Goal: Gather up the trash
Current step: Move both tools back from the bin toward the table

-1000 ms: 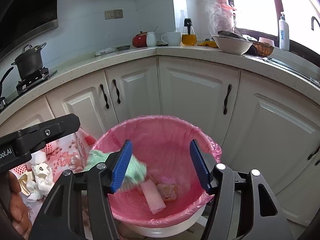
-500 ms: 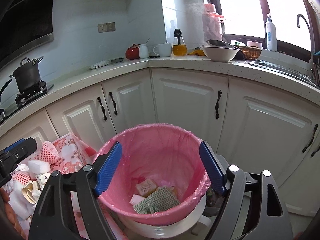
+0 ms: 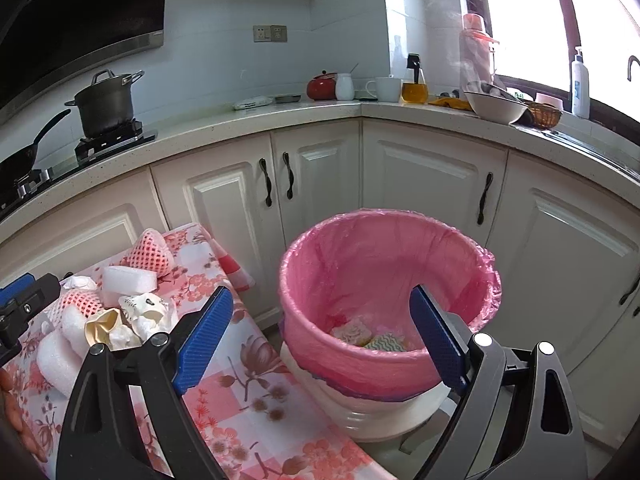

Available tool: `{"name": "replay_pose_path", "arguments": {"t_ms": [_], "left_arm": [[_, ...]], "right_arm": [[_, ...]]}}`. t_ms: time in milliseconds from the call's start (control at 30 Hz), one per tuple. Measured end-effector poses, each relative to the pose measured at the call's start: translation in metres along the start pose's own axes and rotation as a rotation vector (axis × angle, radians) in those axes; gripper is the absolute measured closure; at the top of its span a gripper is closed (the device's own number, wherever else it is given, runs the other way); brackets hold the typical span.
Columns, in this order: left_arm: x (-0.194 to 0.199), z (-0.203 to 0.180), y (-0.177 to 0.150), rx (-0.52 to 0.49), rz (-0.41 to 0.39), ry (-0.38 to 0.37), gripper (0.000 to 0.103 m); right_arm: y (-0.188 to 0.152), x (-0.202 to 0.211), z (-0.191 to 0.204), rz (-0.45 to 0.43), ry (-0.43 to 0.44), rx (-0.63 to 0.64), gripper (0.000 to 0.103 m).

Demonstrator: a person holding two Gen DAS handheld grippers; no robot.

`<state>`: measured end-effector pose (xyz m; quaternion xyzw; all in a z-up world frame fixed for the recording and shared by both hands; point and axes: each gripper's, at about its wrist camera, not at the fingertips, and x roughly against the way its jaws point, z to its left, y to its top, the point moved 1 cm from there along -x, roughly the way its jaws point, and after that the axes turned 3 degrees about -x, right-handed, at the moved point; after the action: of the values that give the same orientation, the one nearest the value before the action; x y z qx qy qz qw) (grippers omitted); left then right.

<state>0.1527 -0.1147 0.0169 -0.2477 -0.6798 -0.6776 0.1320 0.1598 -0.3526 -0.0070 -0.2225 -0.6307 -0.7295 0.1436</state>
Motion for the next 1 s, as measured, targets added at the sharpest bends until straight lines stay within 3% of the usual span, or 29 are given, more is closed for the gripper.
{"name": "replay_pose_path", "arguments": {"t_ms": [300, 467, 1000], "left_arm": [[0.019, 0.079, -0.045, 0.104, 0.061, 0.1, 0.025], [0.015, 0.101, -0.064, 0.148, 0.115, 0.126, 0.021], [-0.027, 0.108, -0.085, 0.207, 0.251, 0.137, 0.018]], "right_arm": [[-0.013, -0.002, 0.046, 0.032, 0.072, 0.053, 0.018], [-0.021, -0.004, 0.07, 0.06, 0.124, 0.091, 0.018], [-0.033, -0.01, 0.119, 0.086, 0.216, 0.177, 0.018]]}}
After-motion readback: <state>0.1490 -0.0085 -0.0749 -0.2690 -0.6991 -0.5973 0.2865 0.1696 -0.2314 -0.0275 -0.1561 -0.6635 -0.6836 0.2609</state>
